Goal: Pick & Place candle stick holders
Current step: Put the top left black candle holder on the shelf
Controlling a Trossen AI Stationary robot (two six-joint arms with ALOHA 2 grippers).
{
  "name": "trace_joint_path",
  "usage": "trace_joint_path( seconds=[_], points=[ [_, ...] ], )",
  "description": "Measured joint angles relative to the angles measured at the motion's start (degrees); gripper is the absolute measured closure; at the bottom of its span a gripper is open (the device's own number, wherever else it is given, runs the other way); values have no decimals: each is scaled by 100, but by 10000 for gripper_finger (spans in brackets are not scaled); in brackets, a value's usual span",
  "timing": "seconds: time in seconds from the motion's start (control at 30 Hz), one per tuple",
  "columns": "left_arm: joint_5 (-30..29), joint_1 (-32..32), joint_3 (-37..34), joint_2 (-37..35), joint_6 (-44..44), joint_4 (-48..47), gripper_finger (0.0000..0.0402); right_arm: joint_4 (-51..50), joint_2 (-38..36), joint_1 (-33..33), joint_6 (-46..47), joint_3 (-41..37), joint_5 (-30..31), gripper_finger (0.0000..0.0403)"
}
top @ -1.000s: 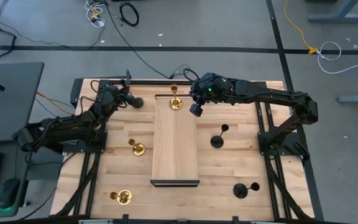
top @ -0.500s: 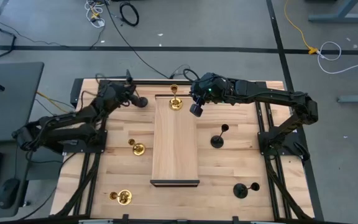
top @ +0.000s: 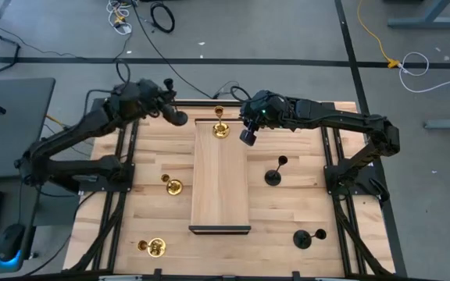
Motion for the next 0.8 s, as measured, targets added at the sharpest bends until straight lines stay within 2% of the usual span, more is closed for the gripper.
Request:
trace_joint_path(
  seconds=[0.17,0.37,0.47,0.57,0.8],
  points=[
    [621,-683,558,0,-452,-219,388,-3,0,-66,-52,0,-1,355],
    [620,-1894,758,7,-910,-70,388,-33,0,-146,-92,0,0,355],
    [352,-2573,765,70,-1120,176,388,-107,0,-203,-95,1,-1,355],
    [-187,-3259,765,214,-1143,457,388,-153,0,-262,-120,0,-3,355],
    [-1181,-4521,765,855,-1146,1331,388,-197,2,-370,-240,0,-2,355]
  ],
)
